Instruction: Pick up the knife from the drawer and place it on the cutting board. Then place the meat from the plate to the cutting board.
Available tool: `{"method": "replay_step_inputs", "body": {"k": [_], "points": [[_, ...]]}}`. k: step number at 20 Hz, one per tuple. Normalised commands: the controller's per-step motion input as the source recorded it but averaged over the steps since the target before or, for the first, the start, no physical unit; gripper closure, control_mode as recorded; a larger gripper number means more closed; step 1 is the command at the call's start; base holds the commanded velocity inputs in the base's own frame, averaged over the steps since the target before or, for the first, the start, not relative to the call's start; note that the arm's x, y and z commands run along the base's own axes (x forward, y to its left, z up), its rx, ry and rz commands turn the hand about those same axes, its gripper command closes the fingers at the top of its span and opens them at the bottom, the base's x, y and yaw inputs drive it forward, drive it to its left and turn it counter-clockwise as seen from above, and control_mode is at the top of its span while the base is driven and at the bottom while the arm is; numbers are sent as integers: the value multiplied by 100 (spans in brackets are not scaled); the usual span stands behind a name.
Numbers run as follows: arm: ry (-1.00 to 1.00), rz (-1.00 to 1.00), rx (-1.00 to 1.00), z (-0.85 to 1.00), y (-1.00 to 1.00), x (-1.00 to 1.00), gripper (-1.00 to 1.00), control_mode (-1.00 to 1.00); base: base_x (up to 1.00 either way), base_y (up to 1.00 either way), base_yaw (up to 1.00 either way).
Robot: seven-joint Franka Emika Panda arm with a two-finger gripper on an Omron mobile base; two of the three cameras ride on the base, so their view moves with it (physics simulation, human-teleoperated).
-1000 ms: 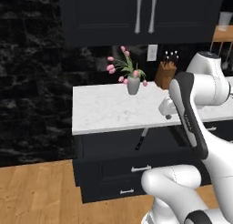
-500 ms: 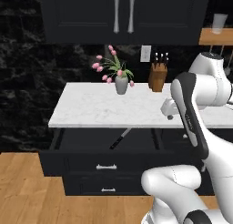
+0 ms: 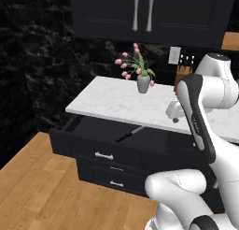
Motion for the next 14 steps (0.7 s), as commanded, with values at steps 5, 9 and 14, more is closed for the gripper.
{"method": "replay_step_inputs", "body": {"k": [5, 9, 14], "points": [[0, 0, 0, 0, 0, 0, -100, 100, 17, -57, 34], [0, 0, 0, 0, 0, 0, -100, 100, 50, -52, 14], [0, 6, 3, 0, -6, -5, -100, -100, 14, -16, 5]]}}
